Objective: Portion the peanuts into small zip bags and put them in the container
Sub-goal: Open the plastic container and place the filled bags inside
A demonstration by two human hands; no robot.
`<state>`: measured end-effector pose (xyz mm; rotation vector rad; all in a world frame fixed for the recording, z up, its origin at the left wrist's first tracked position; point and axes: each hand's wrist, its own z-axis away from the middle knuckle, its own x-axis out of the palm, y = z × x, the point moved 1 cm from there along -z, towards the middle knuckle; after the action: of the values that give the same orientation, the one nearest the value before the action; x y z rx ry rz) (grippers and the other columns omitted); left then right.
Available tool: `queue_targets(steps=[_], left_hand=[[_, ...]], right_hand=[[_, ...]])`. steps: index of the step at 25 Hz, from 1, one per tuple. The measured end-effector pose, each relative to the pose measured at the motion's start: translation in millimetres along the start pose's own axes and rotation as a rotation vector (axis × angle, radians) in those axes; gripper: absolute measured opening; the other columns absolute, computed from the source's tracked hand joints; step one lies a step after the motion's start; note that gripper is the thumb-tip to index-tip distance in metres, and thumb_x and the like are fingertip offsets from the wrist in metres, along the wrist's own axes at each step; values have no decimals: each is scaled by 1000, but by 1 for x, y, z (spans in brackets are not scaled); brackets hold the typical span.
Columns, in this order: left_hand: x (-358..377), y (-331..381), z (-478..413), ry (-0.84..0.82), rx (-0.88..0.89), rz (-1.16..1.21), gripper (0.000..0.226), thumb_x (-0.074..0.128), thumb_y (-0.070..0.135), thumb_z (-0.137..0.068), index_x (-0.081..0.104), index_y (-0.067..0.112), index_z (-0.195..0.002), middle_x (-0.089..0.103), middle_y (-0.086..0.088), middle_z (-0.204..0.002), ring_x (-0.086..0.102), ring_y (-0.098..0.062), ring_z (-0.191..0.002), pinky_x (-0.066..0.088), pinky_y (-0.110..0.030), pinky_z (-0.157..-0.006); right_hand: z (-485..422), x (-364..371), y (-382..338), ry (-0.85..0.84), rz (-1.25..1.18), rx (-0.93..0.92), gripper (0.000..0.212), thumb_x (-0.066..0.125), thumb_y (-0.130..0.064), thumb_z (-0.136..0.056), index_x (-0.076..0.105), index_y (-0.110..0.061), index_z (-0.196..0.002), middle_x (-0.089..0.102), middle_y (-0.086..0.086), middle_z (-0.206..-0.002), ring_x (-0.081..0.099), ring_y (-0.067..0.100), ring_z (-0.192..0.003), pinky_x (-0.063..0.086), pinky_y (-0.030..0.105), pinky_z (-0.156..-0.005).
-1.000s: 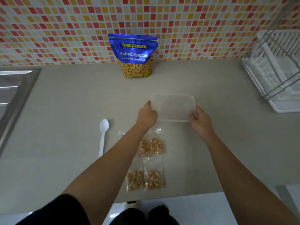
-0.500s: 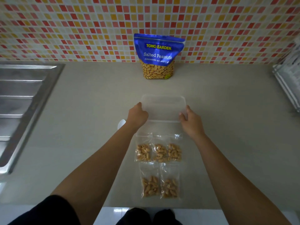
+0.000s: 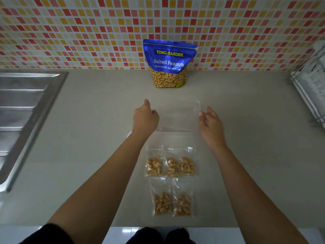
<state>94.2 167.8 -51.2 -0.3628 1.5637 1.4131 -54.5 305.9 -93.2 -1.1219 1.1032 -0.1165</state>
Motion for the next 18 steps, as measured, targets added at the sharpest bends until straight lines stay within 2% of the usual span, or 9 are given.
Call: queue_targets(steps=[2,4,6,8,9,11,13,16,18], left_hand=[[-5,4,-6,22,-24,267,16,36,-1,-89,49,6,-85,54,-11,-87,59,-29,-73,41,-31,-57],[-7,10,-11,-67,-116,562,34,33,-4,-89,58,5,-110,58,-10,-105,61,-23,-65,47,-22,-52],[-6,16,-15,-182,-92,608,42,37,-2,-91,50,4,-131,61,-6,-108,60,-13,-58,43,-12,-45],[-5,26,-14,-228,16,604,37,47,8,-94,52,6,-130,65,-5,-104,63,-7,-59,46,-9,-51],[-7,31,-12,-210,48,599,37,52,17,-94,55,7,-129,67,-5,-103,67,-7,-67,50,-13,-60],[-8,28,-12,-77,95,405,42,52,34,-93,57,11,-128,68,-8,-111,67,-17,-95,52,-27,-87],[-4,15,-10,17,99,69,46,49,36,-94,53,9,-130,62,-14,-125,59,-27,-114,41,-33,-100],[12,-11,-1,-78,10,-250,39,49,31,-94,52,0,-118,61,-24,-115,55,-38,-109,44,-40,-89],[22,-23,6,-138,-31,-239,30,50,26,-92,54,-1,-106,62,-23,-106,56,-40,-102,45,-41,-86]], right_hand=[[1,-11,-1,61,-221,81,28,48,-29,-95,64,-7,-104,64,15,-114,63,14,-96,43,11,-81],[4,-22,-3,50,-547,217,13,54,-22,-94,58,-16,-105,64,7,-96,66,6,-72,47,7,-62],[6,-35,2,13,-702,235,29,58,-14,-91,48,-24,-116,65,-2,-88,65,1,-61,47,9,-56],[9,-47,11,-37,-749,218,44,61,-9,-88,45,-30,-124,69,-9,-83,65,0,-60,48,10,-57],[11,-53,17,-10,-779,218,44,61,-8,-87,48,-26,-125,69,-9,-84,65,1,-61,49,10,-59],[18,-62,33,154,-851,230,40,62,-10,-85,53,-11,-124,63,-2,-88,65,0,-62,50,10,-61],[27,-65,53,315,-880,271,43,62,-11,-83,52,-3,-125,58,1,-92,66,1,-66,52,11,-67],[40,-55,91,404,-723,360,41,65,-6,-84,54,-5,-124,56,2,-92,62,10,-79,55,22,-77],[46,-46,108,422,-493,411,40,70,-10,-81,59,-9,-119,58,3,-89,57,18,-82,51,35,-82]])
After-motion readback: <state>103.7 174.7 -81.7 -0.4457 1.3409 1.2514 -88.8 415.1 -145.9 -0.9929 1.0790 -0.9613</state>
